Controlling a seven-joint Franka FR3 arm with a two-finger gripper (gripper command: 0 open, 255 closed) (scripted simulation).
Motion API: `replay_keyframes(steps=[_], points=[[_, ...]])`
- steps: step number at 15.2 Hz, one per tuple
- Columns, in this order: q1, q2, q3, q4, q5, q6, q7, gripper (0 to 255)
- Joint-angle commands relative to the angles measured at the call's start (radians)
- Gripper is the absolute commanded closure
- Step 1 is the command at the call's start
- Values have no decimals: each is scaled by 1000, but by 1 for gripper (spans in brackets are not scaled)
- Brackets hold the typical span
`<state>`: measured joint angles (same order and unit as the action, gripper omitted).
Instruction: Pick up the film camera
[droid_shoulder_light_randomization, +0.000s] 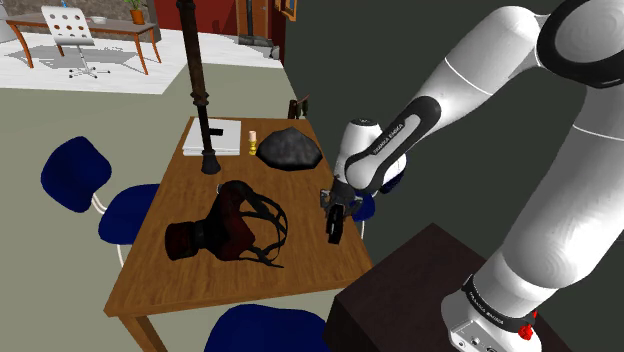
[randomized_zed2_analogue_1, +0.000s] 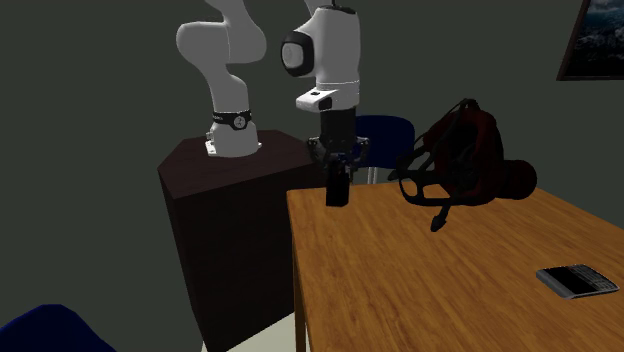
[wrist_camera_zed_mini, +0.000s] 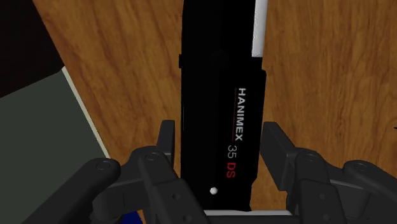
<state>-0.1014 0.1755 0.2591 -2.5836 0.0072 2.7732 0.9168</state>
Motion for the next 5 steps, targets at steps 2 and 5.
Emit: replay_keyframes(steps=[2, 5], points=[[-7, -47, 12, -2, 25, -44, -16, 255], [-8, -65, 15, -2, 34, -61, -22, 255]])
